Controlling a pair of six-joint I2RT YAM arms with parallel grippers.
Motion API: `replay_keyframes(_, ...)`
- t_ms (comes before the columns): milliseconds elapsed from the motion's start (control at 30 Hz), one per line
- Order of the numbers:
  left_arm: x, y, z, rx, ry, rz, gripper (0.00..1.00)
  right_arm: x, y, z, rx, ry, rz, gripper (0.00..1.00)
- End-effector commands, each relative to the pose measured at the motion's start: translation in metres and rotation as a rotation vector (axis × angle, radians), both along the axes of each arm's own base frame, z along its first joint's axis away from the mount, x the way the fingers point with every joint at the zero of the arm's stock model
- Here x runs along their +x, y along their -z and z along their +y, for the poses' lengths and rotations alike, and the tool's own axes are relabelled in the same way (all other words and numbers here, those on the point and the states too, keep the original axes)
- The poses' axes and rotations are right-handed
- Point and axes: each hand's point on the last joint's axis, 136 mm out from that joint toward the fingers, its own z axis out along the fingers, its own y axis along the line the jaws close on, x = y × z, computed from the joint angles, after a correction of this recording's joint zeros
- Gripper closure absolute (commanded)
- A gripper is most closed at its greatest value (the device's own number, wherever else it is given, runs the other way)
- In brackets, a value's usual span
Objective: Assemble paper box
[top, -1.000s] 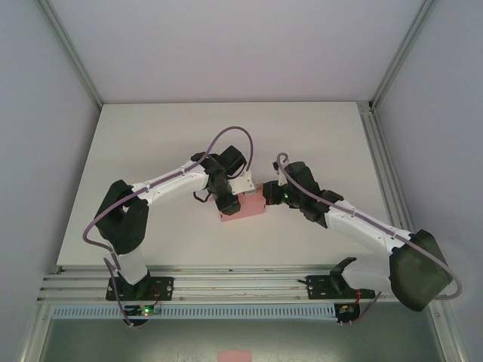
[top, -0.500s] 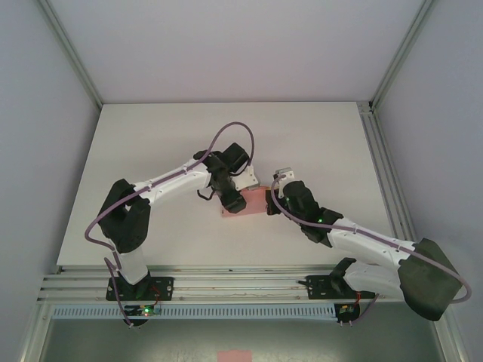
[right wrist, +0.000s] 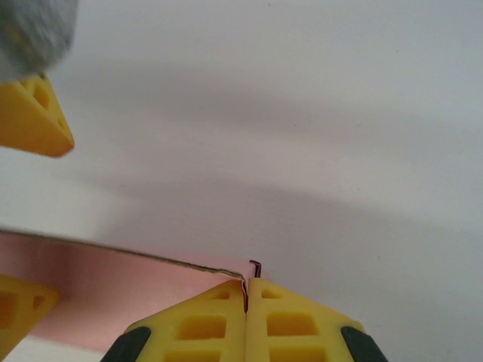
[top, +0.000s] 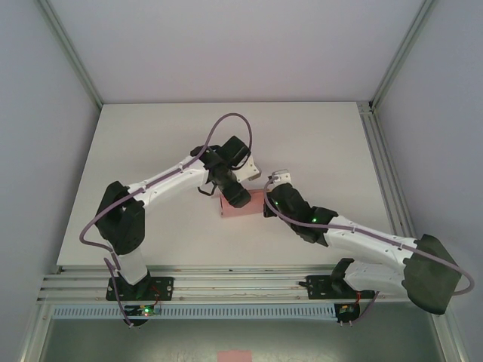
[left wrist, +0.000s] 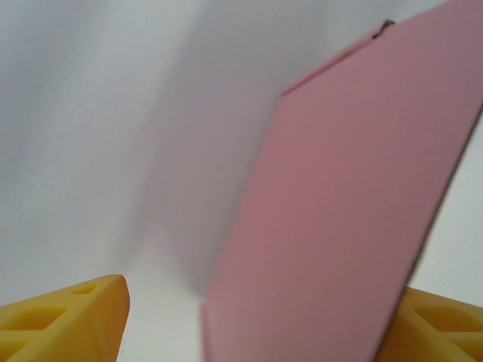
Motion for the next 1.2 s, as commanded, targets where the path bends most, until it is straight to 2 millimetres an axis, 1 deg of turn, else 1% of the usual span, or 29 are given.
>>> replay_keyframes(0,0.007,-0.027,0.015,0.024,-0.072,-0.072,0.22,-0.009,0.024,-0.014,-0.120,0.033,0.085,1.00)
replay_keyframes(33,0.008,-0.028,0.019,0.036,-0.080,-0.084,0.22,-0.009,0.024,-0.013,-0.124,0.031,0.086,1.00)
replay_keyframes(100,0.012,-0.032,0.027,0.059,-0.114,-0.116,0.19,-0.008,0.023,-0.013,-0.121,0.046,0.090,1.00)
replay_keyframes(167,0.012,-0.036,0.035,0.077,-0.147,-0.129,0.18,-0.006,0.020,-0.011,-0.118,0.045,0.091,1.00)
replay_keyframes(233,0.006,-0.042,0.038,0.065,-0.160,-0.124,0.18,-0.007,0.021,-0.008,-0.114,0.037,0.098,1.00)
replay_keyframes(300,-0.001,-0.042,0.043,0.059,-0.169,-0.116,0.18,-0.006,0.021,-0.009,-0.118,0.047,0.104,1.00)
replay_keyframes(400,-0.009,-0.036,0.059,0.087,-0.219,-0.119,0.29,-0.006,0.021,-0.009,-0.128,0.047,0.112,1.00)
replay_keyframes(433,-0.011,-0.035,0.063,0.092,-0.236,-0.119,0.31,-0.006,0.022,-0.009,-0.127,0.050,0.115,1.00)
replay_keyframes(500,-0.018,-0.030,0.067,0.093,-0.239,-0.111,0.32,-0.006,0.021,-0.007,-0.129,0.044,0.120,1.00)
replay_keyframes(633,-0.021,-0.021,0.070,0.092,-0.230,-0.118,0.32,-0.006,0.021,-0.005,-0.128,0.033,0.126,1.00)
replay_keyframes(733,-0.017,-0.015,0.067,0.103,-0.231,-0.107,0.41,-0.008,0.022,-0.002,-0.122,0.017,0.136,1.00)
replay_keyframes(833,-0.011,-0.015,0.063,0.111,-0.252,-0.091,0.60,-0.008,0.023,-0.002,-0.122,0.017,0.137,1.00)
replay_keyframes(867,-0.010,-0.015,0.061,0.107,-0.261,-0.089,0.69,-0.008,0.022,-0.002,-0.121,0.018,0.136,1.00)
replay_keyframes(933,-0.008,-0.018,0.058,0.092,-0.281,-0.084,0.84,-0.009,0.023,-0.003,-0.123,0.020,0.140,1.00)
replay_keyframes(1033,-0.005,-0.020,0.057,0.072,-0.339,-0.074,0.95,-0.010,0.023,-0.003,-0.127,0.018,0.142,1.00)
replay_keyframes(1067,-0.004,-0.021,0.056,0.067,-0.363,-0.069,0.96,-0.010,0.024,-0.004,-0.129,0.021,0.142,1.00)
replay_keyframes(1100,-0.002,-0.021,0.056,0.060,-0.404,-0.058,1.00,-0.010,0.024,-0.005,-0.132,0.024,0.142,1.00)
replay_keyframes(1167,0.002,-0.019,0.055,0.056,-0.466,-0.038,1.00,-0.009,0.024,-0.005,-0.133,0.027,0.141,1.00)
